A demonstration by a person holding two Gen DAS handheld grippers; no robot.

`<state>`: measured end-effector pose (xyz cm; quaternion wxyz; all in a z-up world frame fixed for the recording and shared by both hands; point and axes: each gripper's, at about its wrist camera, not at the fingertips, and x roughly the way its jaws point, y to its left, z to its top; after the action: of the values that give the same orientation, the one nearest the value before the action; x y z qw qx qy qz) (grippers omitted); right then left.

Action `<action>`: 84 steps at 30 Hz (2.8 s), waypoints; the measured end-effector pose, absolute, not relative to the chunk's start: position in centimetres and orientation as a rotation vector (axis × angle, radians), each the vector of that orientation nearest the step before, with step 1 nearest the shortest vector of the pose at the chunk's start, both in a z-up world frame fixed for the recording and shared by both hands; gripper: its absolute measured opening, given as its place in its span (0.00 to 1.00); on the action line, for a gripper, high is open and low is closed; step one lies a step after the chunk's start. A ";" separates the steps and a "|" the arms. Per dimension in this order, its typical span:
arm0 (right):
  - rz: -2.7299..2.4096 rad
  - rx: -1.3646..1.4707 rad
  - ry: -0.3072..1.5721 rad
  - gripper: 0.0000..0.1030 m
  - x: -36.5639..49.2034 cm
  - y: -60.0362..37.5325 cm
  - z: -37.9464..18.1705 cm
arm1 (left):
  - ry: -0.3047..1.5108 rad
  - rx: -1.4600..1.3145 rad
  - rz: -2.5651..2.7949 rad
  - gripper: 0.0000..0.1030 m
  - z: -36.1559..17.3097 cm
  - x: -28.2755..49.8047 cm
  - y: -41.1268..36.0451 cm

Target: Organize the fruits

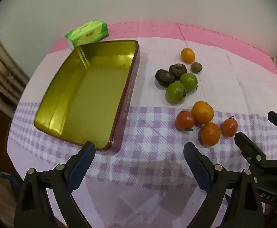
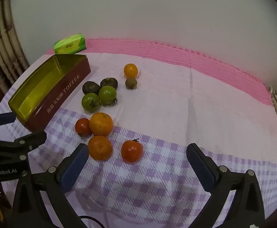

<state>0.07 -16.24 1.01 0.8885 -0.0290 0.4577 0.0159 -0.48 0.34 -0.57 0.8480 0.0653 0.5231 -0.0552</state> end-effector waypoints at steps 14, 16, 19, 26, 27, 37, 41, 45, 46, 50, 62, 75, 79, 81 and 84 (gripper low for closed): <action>0.059 -0.009 0.963 0.94 -0.2 -17.1 0.8 | 1.131 0.133 -0.105 0.91 -1.4 -0.4 0.6; 0.063 -0.007 0.953 0.94 -0.2 -17.1 0.8 | 1.133 0.129 -0.106 0.91 -1.5 -0.4 0.6; 0.071 -0.012 0.958 0.94 -0.3 -17.0 0.6 | 1.134 0.136 -0.109 0.91 -1.4 -0.4 0.7; 0.051 0.019 0.991 0.94 -0.4 -17.1 0.1 | 1.130 0.146 -0.105 0.91 -1.6 -0.7 0.7; 0.044 0.012 0.987 0.94 -0.4 -17.2 0.2 | 1.132 0.146 -0.103 0.91 -1.7 -0.7 0.6; 0.050 0.006 0.997 0.94 -0.5 -17.5 0.0 | 1.138 0.144 -0.097 0.91 -2.0 -0.7 0.5; 0.051 -0.008 0.998 0.94 -0.5 -17.4 -0.1 | 1.140 0.141 -0.093 0.91 -2.0 -0.6 0.6; 0.063 -0.001 0.999 0.94 -0.5 -17.4 -0.2 | 1.139 0.142 -0.097 0.91 -2.1 -0.5 0.4; 0.064 -0.001 0.998 0.93 -0.6 -17.4 -0.2 | 1.135 0.145 -0.098 0.91 -2.1 -0.6 0.4; 0.067 0.004 0.998 0.90 -0.7 -17.5 -0.2 | 1.138 0.155 -0.095 0.91 -2.4 -0.6 0.2; 0.081 0.029 1.007 0.85 -0.6 -18.1 -0.4 | 1.159 0.169 -0.084 0.91 -2.6 -0.9 0.0; 0.089 0.047 1.038 0.68 -0.5 -18.5 -1.1 | 1.171 0.168 -0.084 0.91 -2.7 -0.9 -0.2; 0.096 0.041 1.048 0.63 -0.4 -18.4 -1.5 | 1.173 0.162 -0.095 0.91 -2.7 -0.9 -0.3; 0.106 0.029 1.056 0.59 -0.2 -18.2 -1.9 | 1.175 0.166 -0.098 0.91 -2.8 -0.9 -0.5; 0.119 0.029 1.077 0.50 0.2 -18.0 -2.6 | 1.180 0.166 -0.106 0.91 -2.9 -0.9 -0.6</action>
<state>0.24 -18.04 -2.60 0.8567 0.0136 0.5125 0.0566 -0.88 -0.58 -2.94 0.8264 0.0783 0.5554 -0.0498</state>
